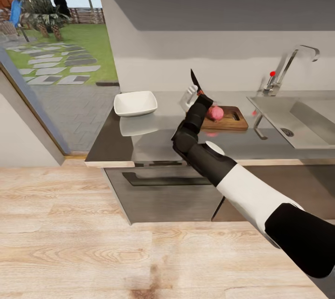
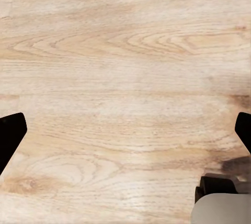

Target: In the kitchen, take the Vidalia onion out of the sink, dice it on the chopping board with the paring knife, put the diced onion into the bowl on the countertop, then place both the paring knife and the chopping board into the sink.

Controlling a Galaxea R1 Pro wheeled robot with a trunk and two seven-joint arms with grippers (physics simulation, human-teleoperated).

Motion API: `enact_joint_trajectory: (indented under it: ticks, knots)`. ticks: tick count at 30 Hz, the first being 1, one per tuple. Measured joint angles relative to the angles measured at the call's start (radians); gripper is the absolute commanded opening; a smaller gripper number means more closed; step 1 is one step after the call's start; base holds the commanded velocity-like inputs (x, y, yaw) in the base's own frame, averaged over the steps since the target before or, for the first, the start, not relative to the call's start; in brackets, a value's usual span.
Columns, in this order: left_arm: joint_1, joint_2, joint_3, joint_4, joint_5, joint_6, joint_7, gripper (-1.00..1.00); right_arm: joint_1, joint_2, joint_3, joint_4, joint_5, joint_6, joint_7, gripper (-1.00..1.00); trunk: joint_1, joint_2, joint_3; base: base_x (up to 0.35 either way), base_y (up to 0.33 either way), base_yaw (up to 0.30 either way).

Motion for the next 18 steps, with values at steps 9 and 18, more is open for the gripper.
enact_joint_trajectory:
  ticks: [9, 18]
  knots:
    - [0.0, -0.003, 0.0, 0.001, 0.0, 0.0, 0.0, 1.0, 0.0, 0.014, -0.003, 0.001, 0.019, 0.004, -0.003, -1.0, 0.0, 0.0, 0.0, -0.034, -0.016, 0.0]
    - [0.0, -0.004, 0.0, 0.002, 0.0, 0.001, 0.0, 1.0, 0.0, 0.022, -0.002, 0.017, 0.099, 0.006, -0.006, -1.0, 0.0, 0.0, 0.0, -0.018, -0.265, 0.0]
